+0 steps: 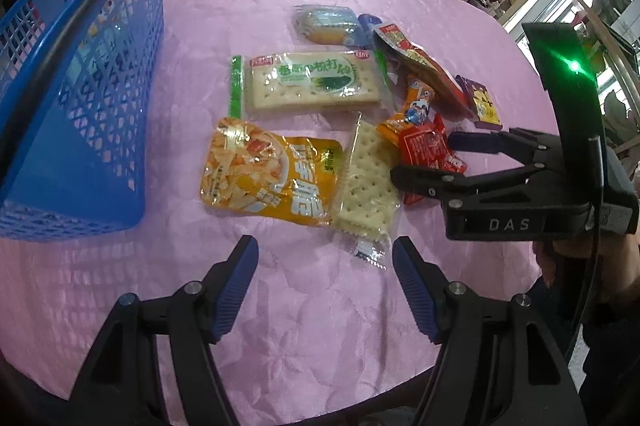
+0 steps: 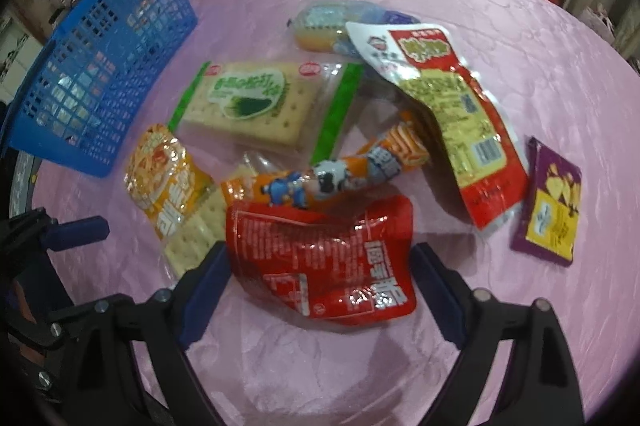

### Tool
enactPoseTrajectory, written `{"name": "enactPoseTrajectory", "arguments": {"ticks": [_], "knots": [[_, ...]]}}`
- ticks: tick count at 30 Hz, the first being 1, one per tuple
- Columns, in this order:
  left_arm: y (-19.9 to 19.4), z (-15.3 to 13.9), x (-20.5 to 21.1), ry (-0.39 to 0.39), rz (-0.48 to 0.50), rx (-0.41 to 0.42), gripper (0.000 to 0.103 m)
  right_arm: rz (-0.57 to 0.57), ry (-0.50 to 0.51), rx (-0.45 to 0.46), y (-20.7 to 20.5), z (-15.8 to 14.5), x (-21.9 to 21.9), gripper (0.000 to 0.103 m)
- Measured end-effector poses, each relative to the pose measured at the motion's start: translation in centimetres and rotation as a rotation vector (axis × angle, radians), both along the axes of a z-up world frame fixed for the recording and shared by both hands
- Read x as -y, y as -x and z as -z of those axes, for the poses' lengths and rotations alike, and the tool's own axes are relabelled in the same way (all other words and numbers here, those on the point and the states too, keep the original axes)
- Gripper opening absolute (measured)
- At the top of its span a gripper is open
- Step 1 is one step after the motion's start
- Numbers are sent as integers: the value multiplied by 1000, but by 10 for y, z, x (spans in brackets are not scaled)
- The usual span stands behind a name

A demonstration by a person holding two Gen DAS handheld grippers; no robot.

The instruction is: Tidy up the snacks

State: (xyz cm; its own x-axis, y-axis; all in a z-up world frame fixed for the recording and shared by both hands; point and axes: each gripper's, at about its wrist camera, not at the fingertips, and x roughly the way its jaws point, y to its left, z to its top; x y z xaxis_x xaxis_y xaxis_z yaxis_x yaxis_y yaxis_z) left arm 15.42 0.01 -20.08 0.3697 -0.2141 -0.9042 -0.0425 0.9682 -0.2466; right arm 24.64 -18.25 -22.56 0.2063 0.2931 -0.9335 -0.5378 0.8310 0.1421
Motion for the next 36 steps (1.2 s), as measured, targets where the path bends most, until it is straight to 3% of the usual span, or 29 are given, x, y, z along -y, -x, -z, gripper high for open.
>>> {"name": "enactPoseTrajectory", "arguments": {"ticks": [2,6,10,13,14,22,36], "knots": [[4,0,0,-8,-1,0,68,-28,2,2,-2,-1,-6,84],[10,-3,1,10,-5,4,68,-41,-28,10,3,-8,-6,49],[14,-9,3,12,2,12,68,-41,-33,36,14,-16,-1,37],[15,-15,7,12,12,22,68,-28,-33,58,21,-24,7,23],[15,-17,9,13,16,24,68,-14,-36,69,24,-27,12,13],[5,-27,32,-15,58,30,68,49,-108,88,37,-42,61,12],[-64,-27,72,-91,166,11,68,169,-164,96,37,-55,105,12]]}}
